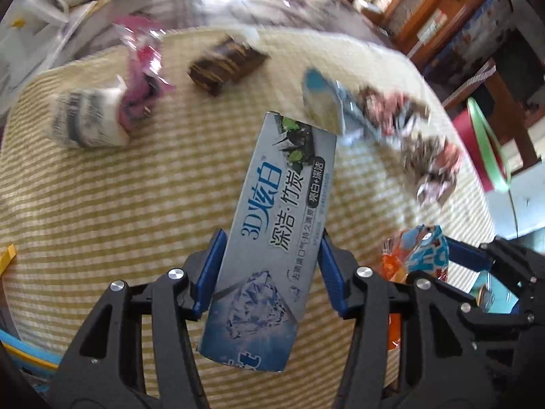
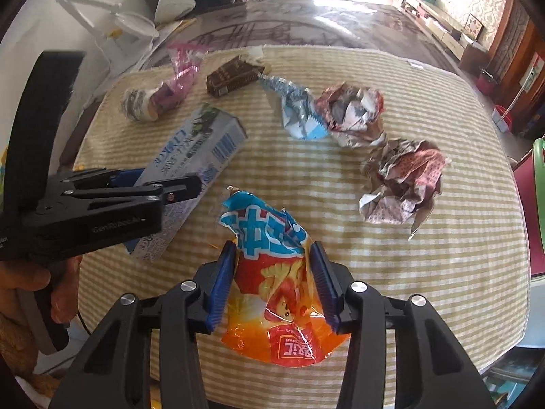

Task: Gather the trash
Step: 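Grasp the orange snack bag with right tool while left grasps the toothpaste box, then lift the snack bag and toothpaste box and carry them toward the red bucket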

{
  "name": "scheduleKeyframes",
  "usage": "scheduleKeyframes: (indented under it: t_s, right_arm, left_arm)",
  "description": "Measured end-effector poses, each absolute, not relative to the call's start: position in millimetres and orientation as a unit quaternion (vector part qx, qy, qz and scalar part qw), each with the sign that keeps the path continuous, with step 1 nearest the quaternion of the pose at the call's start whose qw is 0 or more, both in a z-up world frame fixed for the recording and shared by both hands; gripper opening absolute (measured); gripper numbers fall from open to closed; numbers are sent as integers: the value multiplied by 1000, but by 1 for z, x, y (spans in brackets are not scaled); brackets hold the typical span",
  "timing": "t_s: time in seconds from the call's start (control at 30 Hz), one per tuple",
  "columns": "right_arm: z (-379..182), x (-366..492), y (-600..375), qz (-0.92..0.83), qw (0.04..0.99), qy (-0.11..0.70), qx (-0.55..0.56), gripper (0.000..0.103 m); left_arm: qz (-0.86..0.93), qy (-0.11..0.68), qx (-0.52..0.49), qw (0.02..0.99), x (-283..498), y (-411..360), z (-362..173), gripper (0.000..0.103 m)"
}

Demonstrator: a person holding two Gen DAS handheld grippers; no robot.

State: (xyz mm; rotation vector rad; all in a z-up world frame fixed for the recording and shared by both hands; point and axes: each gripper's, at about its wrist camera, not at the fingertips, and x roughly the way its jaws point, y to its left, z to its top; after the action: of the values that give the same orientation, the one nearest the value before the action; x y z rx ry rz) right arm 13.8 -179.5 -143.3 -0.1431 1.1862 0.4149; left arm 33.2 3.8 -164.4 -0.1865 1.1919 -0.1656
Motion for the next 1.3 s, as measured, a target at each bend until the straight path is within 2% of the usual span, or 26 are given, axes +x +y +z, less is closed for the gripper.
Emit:
scheduleKeyframes:
  t_s: [0.43, 0.73, 0.93, 1.3]
  right_arm:
    - [-126, 29, -181, 195, 823, 531, -36, 43]
    - [-75, 37, -188, 217, 854, 472, -13, 44]
    - [-50, 39, -199, 227, 869, 440, -11, 44]
    - [-43, 55, -256, 257, 861, 440, -9, 44]
  left_arm:
    - [-51, 505, -138, 851, 38, 16, -118, 52]
    - [-13, 455, -148, 878, 37, 15, -77, 52]
    - [-4, 430, -138, 892, 35, -1, -55, 52]
    - [29, 412, -141, 900, 43, -57, -40, 51]
